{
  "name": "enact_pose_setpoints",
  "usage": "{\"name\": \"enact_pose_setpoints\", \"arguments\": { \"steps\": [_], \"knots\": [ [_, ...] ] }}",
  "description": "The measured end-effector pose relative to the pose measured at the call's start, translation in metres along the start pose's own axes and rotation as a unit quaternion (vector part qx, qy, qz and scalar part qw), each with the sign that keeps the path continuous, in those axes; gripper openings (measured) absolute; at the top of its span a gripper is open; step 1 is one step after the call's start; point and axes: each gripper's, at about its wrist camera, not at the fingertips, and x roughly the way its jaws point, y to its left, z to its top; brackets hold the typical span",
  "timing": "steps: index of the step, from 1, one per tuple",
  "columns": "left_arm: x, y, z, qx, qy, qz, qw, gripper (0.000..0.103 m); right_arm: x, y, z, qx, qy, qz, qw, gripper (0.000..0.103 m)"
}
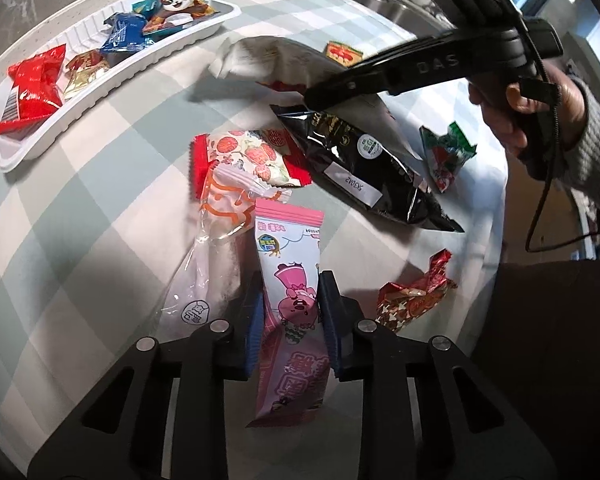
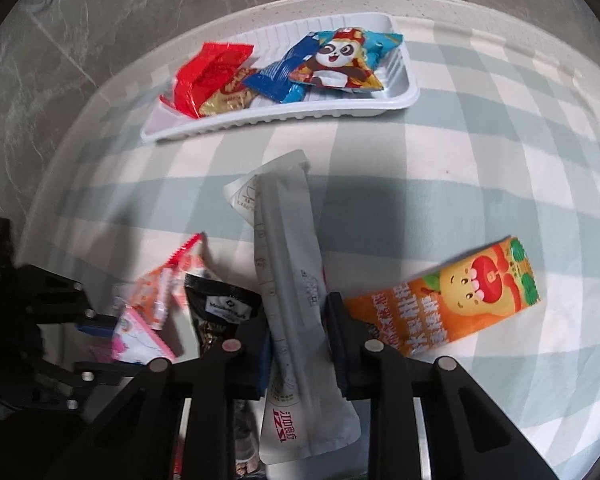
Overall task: Organize snacks
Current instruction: 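Grasp the pink packet with the left tool while the right tool grasps the white bag, then carry the pink packet and white bag over the white tray with both tools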
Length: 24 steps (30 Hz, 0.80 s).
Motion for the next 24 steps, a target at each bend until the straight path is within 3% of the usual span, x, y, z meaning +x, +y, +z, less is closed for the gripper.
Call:
{"name": "enact_pose_setpoints", "arguments": {
  "steps": [5,14,24],
  "knots": [
    [-0.012,0.006,0.0,-0.025,-0.02,-0.029,0.9991,0.023,-0.014,-0.013,-0.005,0.053,-0.013,0.06,0.997,0.026],
    [-0.029,0.011,0.004,-0.045,-0.039,-0.048,0.9971,0.023,-0.032,-0.028,-0.012,0.137,-0.031,0.164,0.976,0.026],
    [-0.023,0.018,0.005,-0.062,-0.042,-0.055,0.9957,0.02,-0.034,-0.026,-0.007,0.149,-0.037,0.179,0.972,0.026]
  ]
}}
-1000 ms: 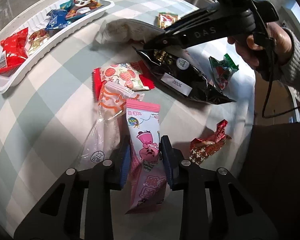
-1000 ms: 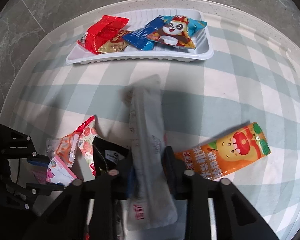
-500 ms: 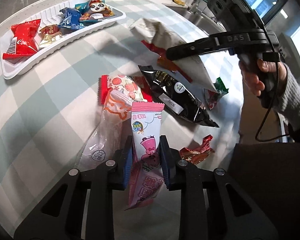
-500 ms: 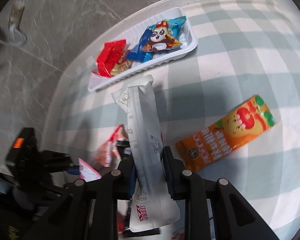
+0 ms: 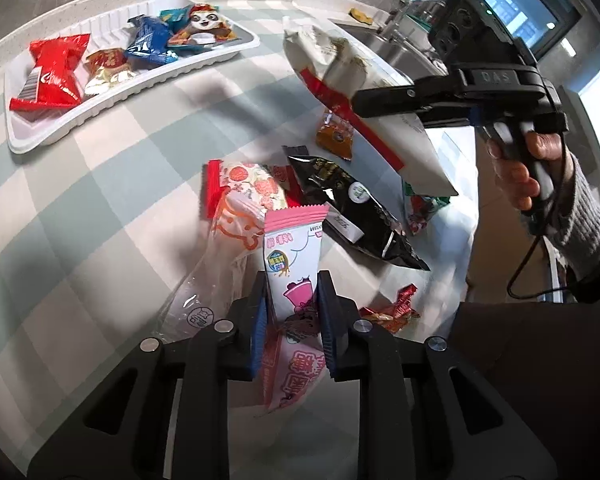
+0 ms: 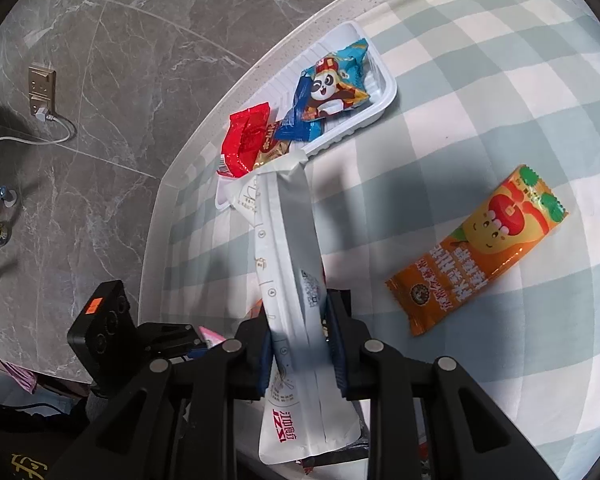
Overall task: Organize snacks
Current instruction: 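Carry the pink packet and white bag over the white tray with both tools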
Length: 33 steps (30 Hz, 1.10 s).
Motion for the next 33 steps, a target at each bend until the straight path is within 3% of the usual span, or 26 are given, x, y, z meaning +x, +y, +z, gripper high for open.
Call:
{"name": "enact_pose_setpoints", "arguments": {
  "steps": [8,18,25,33],
  "knots": [
    [0.002,0.01,-0.002,-0.027,-0.003,-0.025,0.9993,0.016,0.003,-0.004,-0.001,0.022,0.004,0.02,1.0,0.026],
    [-0.016,0.023,0.003,-0.072,-0.037,-0.066,0.9946,0.016,0.0,-0.007,0.005,0.062,0.001,0.076,0.995,0.026],
    [-0.037,0.041,0.023,-0.105,-0.073,-0.086,0.9881,0.016,0.003,-0.006,0.019,0.083,0.0,0.108,0.991,0.026],
    [-0.065,0.071,0.062,-0.126,-0.12,-0.081,0.9814,0.016,0.007,0.003,0.049,0.084,-0.004,0.128,0.988,0.026]
  ]
}}
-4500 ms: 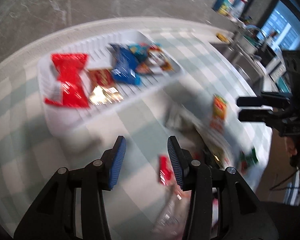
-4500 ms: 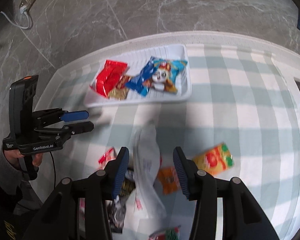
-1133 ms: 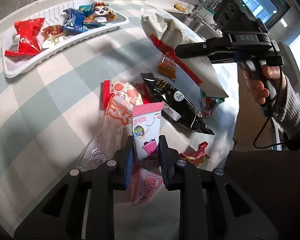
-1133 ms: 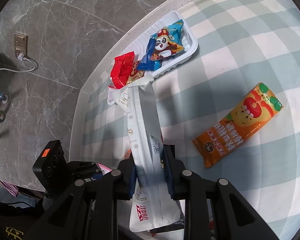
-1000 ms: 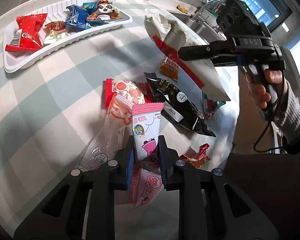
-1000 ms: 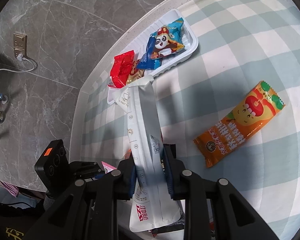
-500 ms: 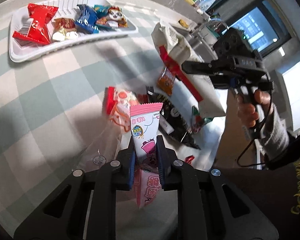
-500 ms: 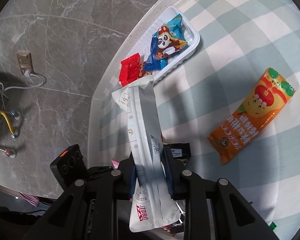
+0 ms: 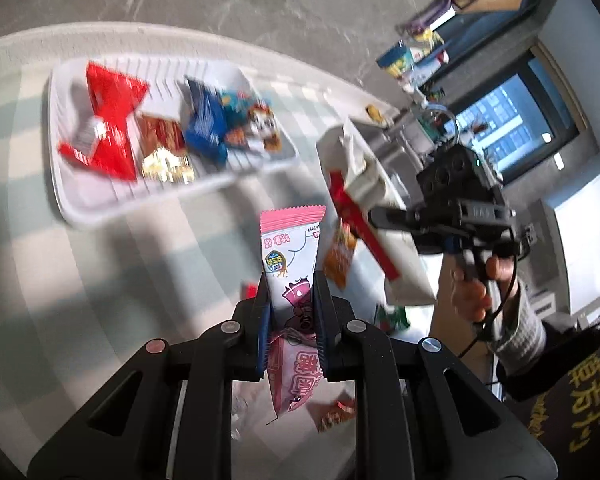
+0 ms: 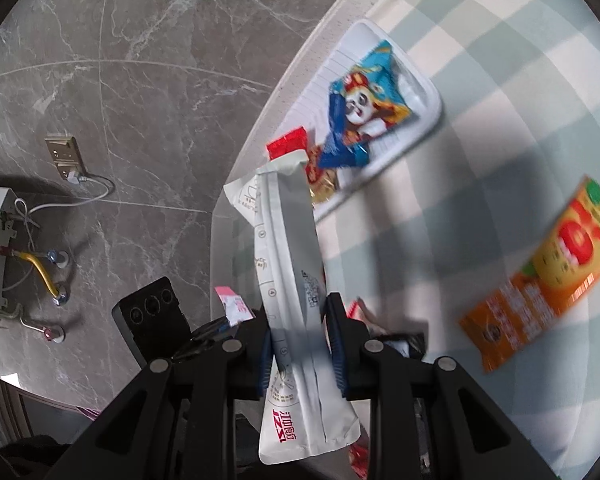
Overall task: Organize snacks
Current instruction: 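Carry the pink packet and white bag over the white tray with both tools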
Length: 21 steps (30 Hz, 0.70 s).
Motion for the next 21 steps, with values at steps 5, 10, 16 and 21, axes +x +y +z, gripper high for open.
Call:
{"name": "enact_pose_setpoints", "arguments": {
  "steps": [5,10,16,21],
  "knots": [
    [-0.008,0.011,0.032,-0.006,-0.023,0.004,0.9997,0.016,0.007,0.009,0.021,-0.005,0.0,0.007,1.0,0.026],
    [-0.012,0.025,0.059,-0.019,-0.043,0.01,0.9988,0.016,0.015,0.012,0.044,-0.006,-0.002,0.013,1.0,0.026],
    [-0.005,0.043,0.087,-0.038,-0.055,0.013,0.9977,0.016,0.026,0.016,0.074,-0.005,-0.007,0.019,1.0,0.026],
    [0.003,0.056,0.109,-0.048,-0.059,0.017,0.9969,0.016,0.035,0.02,0.098,-0.007,-0.01,0.02,1.0,0.026]
  ]
}}
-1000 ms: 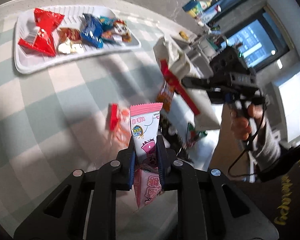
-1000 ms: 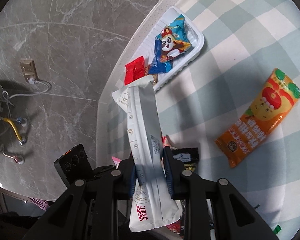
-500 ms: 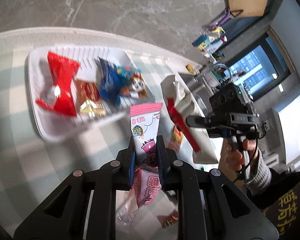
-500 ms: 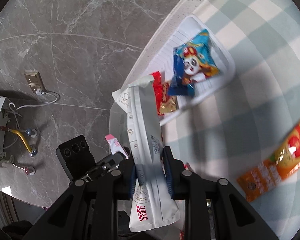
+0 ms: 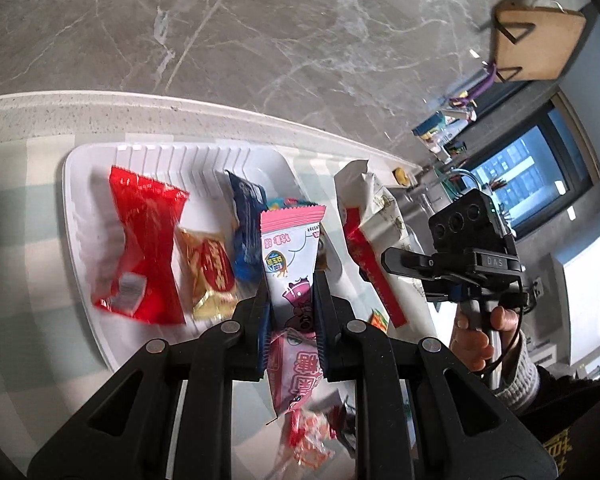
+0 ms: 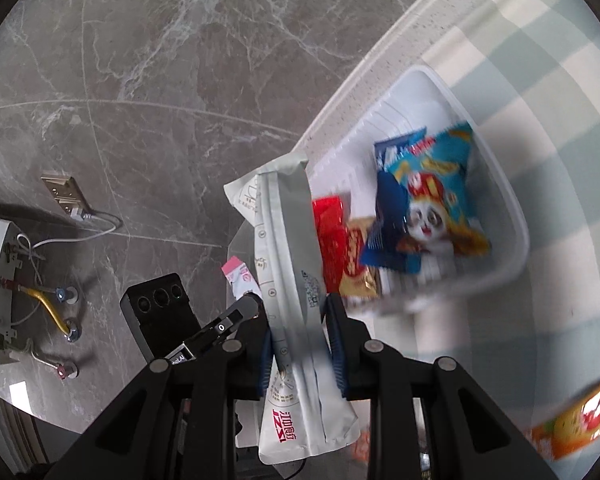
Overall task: Organize snacks
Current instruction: 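Carry the pink packet and white bag over the white tray with both tools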
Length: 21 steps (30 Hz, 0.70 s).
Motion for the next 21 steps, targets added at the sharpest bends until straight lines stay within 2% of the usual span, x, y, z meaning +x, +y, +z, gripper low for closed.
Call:
{"name": "enact_pose_setpoints", "arguments": {
  "steps": [11,21],
  "knots": [
    [0.026,0.027,0.038,-0.02,-0.001,0.016,0.9997,0.016,0.032,-0.004,0.033,0.005,0.011,-0.003,1.0,0.026],
    [0.051,0.059,0.056,-0.04,0.003,0.034,0.9986,0.016,0.064,-0.015,0.051,0.017,0.023,-0.025,0.999,0.026]
  ]
}}
